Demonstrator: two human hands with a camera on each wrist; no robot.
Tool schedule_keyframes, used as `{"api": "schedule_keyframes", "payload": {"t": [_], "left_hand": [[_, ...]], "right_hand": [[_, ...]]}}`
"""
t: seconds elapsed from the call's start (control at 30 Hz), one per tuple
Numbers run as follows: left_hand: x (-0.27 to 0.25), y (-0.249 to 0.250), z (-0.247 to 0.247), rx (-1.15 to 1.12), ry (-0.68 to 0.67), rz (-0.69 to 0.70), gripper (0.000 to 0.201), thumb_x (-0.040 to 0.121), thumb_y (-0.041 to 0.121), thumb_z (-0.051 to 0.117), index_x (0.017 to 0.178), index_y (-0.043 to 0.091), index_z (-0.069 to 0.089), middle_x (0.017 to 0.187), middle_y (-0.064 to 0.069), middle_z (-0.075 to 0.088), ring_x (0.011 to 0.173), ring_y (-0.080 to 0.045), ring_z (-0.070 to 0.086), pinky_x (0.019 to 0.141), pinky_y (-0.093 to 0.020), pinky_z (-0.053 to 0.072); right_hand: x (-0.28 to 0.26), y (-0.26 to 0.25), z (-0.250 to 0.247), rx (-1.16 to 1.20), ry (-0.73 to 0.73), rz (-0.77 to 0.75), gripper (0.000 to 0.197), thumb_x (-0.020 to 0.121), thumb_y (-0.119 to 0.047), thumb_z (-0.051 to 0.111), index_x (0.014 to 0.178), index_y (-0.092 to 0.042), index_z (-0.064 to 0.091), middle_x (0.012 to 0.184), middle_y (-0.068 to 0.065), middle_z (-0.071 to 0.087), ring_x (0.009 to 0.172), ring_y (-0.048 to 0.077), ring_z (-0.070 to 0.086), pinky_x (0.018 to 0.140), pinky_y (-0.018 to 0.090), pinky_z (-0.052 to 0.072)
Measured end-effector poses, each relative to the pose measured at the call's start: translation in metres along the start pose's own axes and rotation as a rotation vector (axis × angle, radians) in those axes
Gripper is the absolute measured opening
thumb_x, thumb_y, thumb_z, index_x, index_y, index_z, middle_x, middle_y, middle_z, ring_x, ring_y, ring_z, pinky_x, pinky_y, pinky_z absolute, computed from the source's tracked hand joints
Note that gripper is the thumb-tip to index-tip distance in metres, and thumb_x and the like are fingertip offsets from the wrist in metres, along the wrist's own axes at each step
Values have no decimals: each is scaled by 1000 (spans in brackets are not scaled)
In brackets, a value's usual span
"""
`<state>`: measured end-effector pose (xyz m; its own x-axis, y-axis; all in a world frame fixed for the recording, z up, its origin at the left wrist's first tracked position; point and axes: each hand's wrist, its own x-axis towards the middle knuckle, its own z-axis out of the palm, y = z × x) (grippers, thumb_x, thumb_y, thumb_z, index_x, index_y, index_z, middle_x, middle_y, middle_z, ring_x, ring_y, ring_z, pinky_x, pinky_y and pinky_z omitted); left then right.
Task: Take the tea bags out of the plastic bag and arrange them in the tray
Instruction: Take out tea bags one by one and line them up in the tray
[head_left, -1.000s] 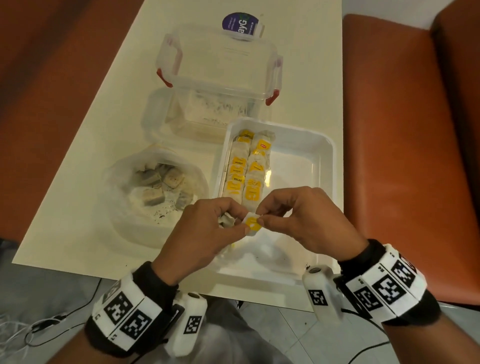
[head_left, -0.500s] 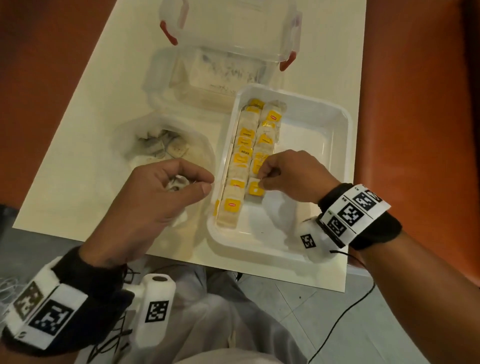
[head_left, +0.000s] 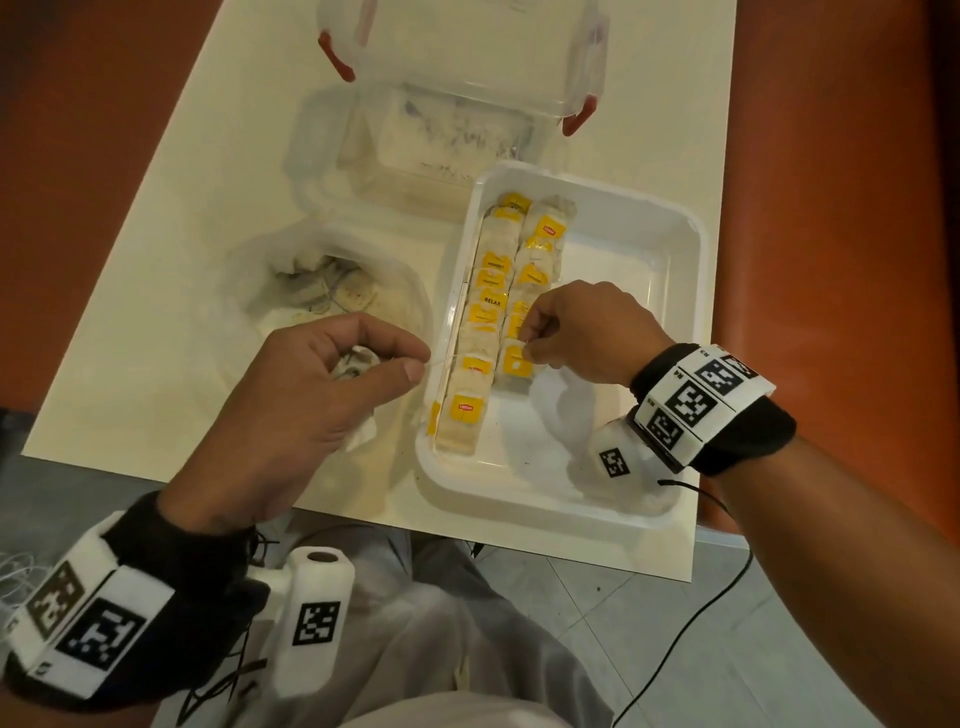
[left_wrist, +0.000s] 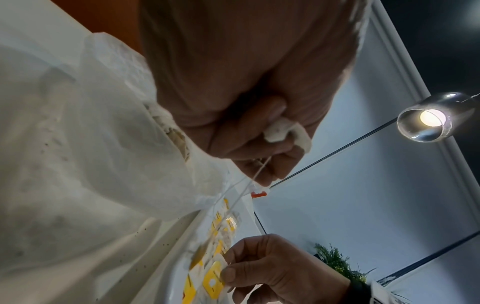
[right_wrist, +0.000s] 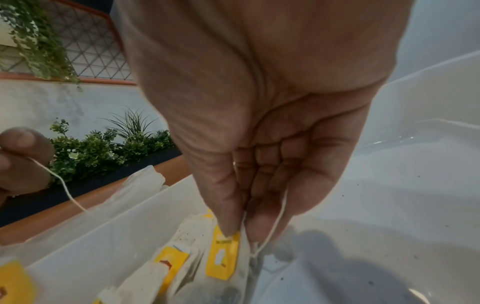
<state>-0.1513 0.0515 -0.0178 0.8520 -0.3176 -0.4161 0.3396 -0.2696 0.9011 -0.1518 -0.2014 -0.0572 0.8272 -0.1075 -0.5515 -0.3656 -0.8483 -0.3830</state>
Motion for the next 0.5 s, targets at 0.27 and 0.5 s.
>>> {"api": "schedule_keyframes", "payload": {"t": [0.27, 0.5], "left_hand": [[0, 9, 4, -151, -46, -94, 19, 67, 32, 71, 82, 23, 78, 78, -2, 71, 54, -4, 49, 51, -20, 37], [17, 28, 9, -397, -119, -225, 21, 77, 33, 66, 90, 18, 72, 78, 3, 64, 52, -2, 46, 36, -12, 28]], "right_hand": [[-5, -3, -4, 2, 76, 3, 12, 83, -38, 75, 88, -31, 67, 88, -14, 68, 87, 13, 65, 74, 32, 51], [-45, -19, -12, 410, 169, -170, 8, 87, -29, 74, 91, -23, 71, 90, -11, 71, 69, -2, 62, 66, 17, 47]]}}
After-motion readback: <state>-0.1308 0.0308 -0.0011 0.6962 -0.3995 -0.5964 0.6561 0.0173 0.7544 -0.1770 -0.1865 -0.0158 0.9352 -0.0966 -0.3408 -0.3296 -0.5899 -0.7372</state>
